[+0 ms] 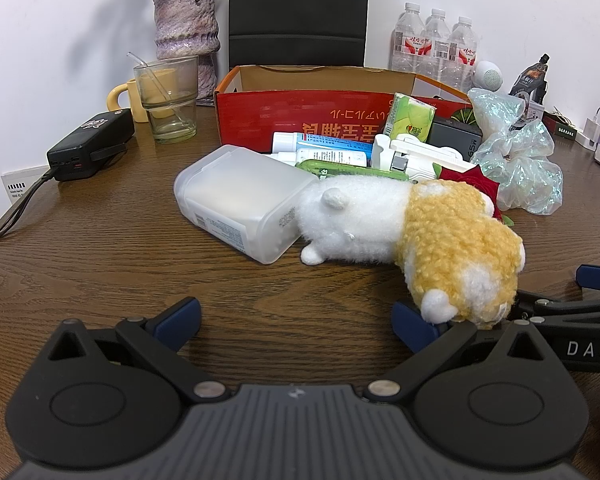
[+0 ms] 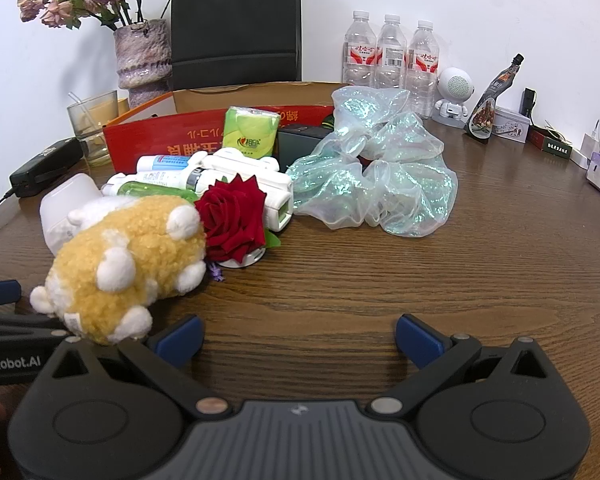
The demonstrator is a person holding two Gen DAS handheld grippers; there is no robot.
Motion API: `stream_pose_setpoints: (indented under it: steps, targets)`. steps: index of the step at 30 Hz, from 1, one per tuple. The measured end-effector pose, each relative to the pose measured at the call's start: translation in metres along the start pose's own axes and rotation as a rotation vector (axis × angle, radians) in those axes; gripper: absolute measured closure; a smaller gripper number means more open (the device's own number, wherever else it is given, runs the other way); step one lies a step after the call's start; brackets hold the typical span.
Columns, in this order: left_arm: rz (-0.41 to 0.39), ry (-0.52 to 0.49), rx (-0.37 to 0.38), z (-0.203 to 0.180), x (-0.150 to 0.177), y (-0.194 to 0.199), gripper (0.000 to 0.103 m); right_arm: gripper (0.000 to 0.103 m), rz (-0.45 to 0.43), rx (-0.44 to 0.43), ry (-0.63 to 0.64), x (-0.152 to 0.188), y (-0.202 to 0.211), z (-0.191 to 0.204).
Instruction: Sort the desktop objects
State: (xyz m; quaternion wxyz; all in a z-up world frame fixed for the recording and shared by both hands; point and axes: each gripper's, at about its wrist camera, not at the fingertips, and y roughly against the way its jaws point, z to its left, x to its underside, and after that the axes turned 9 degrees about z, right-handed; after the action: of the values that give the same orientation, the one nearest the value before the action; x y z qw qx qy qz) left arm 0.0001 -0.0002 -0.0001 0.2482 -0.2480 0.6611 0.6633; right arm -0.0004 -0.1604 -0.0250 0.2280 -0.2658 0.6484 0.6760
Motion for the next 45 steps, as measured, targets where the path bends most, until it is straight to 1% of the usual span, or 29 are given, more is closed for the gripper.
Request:
stream_pose_setpoints:
  steps: [45]
  targets:
    - [0.0, 0.0, 0.001, -0.0001, -0.0002, -0.0001, 0.0, 0.0, 0.002, 0.011, -0.016, -0.0043, -0.0022, -0.0003]
